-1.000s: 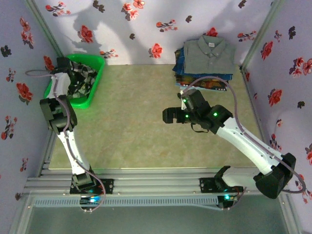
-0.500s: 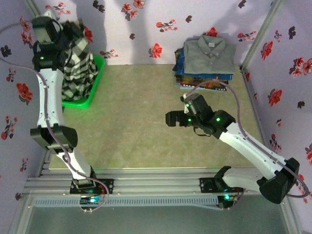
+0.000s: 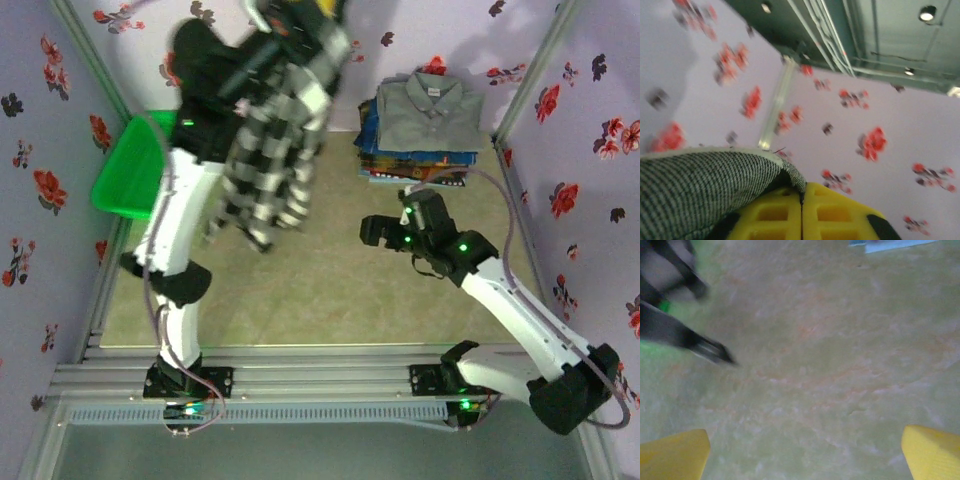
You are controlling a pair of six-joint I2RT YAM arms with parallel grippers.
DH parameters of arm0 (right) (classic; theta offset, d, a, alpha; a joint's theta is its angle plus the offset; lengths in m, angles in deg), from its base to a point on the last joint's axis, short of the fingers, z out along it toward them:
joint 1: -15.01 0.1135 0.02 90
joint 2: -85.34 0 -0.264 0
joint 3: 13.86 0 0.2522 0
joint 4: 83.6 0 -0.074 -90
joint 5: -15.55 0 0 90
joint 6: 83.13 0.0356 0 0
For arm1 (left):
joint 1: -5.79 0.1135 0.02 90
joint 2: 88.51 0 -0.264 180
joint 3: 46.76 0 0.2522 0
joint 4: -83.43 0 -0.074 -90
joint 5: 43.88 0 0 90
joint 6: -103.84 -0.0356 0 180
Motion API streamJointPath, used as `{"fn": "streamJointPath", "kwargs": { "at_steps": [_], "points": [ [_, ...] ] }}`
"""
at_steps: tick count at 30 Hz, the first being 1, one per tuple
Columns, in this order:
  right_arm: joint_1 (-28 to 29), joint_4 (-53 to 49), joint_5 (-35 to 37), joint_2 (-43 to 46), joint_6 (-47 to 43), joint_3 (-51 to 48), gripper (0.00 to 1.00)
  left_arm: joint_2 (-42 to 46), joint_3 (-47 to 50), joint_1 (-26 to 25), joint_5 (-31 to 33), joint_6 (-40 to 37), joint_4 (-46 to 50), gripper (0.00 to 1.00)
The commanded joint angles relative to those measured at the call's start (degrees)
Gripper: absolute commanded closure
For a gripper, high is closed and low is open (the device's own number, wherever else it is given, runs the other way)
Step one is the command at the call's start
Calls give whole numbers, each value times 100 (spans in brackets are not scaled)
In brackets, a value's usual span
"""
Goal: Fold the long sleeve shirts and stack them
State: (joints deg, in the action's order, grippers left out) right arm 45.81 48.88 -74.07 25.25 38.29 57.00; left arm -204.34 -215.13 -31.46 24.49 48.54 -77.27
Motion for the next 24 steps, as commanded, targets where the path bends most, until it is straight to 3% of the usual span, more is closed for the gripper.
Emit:
{"fn": "streamJointPath", "kwargs": {
  "at_steps": [1, 2, 5, 10, 15, 20, 24],
  "points": [
    [-322, 60, 196, 360, 426, -298, 1, -611, 626, -445, -309, 466, -601, 13],
    [-419, 15, 216, 480, 485, -399, 1, -722, 917, -451, -330, 649, -659, 1],
    [-619, -381, 371, 807, 569, -540, 1, -495, 2028, -305, 71, 918, -400, 0],
    [-664, -1308, 899, 1461, 530, -564, 1, 1256, 4651, 129, 1272, 867, -196, 0],
    [-668, -1723, 1053, 1632, 394, -521, 1, 2800, 6144, 343, 1797, 344, 1473, 0],
    [-831, -1974, 1280, 880, -77, -201, 1, 3426, 7247, 283, 1510, 392, 3030, 0],
    [-1470, -2255, 1213, 35, -403, 98, 1, 3561, 8280, -158, 983, 917, 3400, 6]
  ]
}}
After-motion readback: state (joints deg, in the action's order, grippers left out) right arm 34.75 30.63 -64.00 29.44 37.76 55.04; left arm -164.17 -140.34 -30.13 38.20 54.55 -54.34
